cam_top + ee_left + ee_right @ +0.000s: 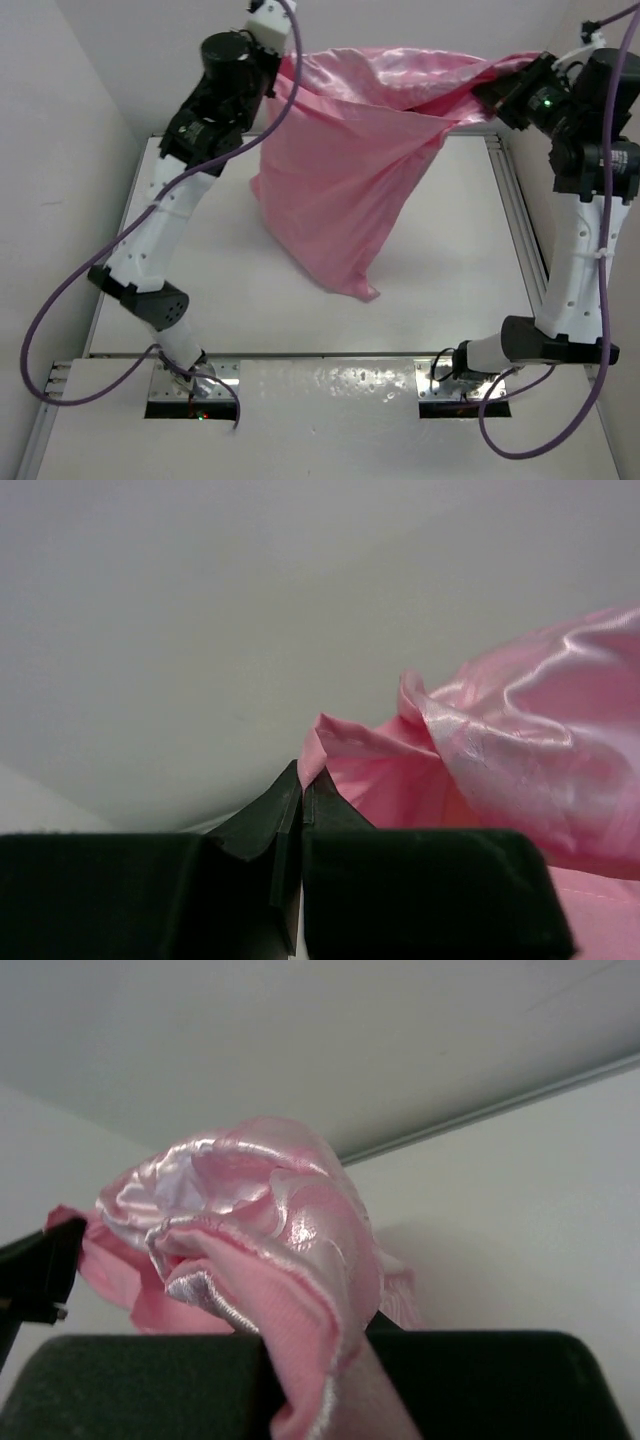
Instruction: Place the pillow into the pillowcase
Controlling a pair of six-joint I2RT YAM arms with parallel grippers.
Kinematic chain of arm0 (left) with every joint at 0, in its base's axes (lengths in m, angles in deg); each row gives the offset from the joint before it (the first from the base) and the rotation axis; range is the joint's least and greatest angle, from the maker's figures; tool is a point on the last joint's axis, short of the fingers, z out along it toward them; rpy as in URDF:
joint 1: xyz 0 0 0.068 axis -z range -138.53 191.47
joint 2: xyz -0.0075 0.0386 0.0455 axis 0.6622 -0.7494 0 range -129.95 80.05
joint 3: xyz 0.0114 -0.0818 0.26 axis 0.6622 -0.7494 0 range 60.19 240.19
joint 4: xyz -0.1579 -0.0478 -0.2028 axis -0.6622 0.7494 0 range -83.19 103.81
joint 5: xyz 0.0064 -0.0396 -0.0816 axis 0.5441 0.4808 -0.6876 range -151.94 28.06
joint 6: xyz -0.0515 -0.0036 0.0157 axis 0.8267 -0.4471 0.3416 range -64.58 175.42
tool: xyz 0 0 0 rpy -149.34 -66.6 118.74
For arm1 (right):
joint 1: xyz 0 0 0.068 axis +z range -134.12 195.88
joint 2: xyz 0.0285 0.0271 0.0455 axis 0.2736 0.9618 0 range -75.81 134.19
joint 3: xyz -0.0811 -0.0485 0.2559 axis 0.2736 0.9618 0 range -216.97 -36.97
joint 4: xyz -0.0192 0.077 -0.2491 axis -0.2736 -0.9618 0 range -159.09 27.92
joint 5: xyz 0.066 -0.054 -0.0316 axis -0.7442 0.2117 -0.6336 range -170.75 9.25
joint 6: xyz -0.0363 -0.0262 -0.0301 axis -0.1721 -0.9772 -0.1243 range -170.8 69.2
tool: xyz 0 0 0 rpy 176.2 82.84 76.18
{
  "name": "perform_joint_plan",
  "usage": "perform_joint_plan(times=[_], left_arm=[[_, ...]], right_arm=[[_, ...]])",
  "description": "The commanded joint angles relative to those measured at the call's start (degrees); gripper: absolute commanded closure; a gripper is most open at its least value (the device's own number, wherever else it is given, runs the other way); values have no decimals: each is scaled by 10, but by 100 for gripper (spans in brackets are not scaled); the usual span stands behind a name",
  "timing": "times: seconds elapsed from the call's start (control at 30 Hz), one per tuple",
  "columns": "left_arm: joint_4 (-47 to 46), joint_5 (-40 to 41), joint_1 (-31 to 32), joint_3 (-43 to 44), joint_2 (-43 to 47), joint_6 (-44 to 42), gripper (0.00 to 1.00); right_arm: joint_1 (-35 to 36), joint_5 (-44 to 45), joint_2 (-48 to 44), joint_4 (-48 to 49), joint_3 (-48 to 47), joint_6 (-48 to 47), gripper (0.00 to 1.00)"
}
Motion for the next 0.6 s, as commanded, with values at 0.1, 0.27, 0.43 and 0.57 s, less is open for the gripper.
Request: perform_joint_plan(times=[0.1,0.27,0.43,0.57], left_arm=[[-46,-77,105,67,-119,76,100],[-153,-41,163,189,-196,51,100],[-241,23,111,157,-140,-22,100],[-224,22,39,87,-76,-44,100]], right_arm=[[-106,126,-56,-51,-131,-113,100],[-104,180,-67,-18,-159,-144,100],[-106,69,-29,90,-84,-49,100],[-93,-4,23,199,-104,31,100]])
